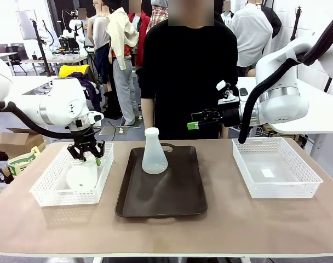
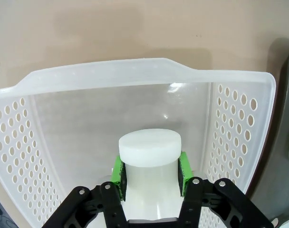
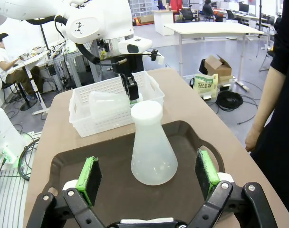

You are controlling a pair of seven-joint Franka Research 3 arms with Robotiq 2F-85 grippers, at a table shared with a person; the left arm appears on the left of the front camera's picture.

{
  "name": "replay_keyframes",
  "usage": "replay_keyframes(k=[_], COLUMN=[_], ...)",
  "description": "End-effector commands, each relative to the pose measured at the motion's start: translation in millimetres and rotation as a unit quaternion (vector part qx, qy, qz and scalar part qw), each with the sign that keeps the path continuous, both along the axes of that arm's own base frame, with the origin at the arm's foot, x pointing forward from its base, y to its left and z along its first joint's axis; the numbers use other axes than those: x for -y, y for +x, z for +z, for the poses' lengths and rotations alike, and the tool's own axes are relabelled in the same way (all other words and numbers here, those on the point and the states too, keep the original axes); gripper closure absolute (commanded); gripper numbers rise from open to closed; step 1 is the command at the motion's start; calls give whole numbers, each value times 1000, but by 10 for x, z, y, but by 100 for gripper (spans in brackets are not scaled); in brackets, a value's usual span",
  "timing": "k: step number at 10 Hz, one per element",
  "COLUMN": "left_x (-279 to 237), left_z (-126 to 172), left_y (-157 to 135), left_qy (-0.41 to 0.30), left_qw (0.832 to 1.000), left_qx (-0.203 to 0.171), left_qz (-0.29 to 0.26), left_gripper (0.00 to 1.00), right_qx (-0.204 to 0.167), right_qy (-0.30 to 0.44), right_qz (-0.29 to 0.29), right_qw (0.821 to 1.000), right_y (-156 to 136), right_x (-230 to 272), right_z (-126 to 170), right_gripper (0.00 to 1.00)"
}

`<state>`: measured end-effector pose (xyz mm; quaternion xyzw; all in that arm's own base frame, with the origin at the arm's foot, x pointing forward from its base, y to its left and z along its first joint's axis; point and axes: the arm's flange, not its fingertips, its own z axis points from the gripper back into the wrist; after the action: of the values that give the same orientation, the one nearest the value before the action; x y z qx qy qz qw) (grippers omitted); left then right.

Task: Prepare the laboratory tools.
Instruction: Place the picked Big flask upright in the Handle tray as directed by the person.

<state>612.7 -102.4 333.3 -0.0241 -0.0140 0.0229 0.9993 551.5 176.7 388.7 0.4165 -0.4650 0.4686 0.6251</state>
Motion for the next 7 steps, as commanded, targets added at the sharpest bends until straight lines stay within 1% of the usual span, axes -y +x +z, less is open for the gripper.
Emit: replay_keyframes(k=[1, 5, 6, 7], left_x=[2, 0, 45, 48], left_z=[7, 0, 148, 304], left_y=[3, 0, -134, -214], left_qy=[0, 0, -20, -39], left_qw=[1000, 1000, 999, 999], left_qx=[1, 0, 20, 20], left_qz=[-6, 0, -17, -18], left_gripper=[100, 100, 100, 100], right_qx=[-3, -3, -3, -3], right_qy=[0, 0, 0, 0], right_qz=[-1, -1, -1, -1], right_qw=[1000, 1000, 1000, 1000], right_y=[-10, -10, -10, -10], right_x=[-3, -3, -3, -3], right_z=[0, 0, 0, 0], right_gripper=[0, 0, 0, 0])
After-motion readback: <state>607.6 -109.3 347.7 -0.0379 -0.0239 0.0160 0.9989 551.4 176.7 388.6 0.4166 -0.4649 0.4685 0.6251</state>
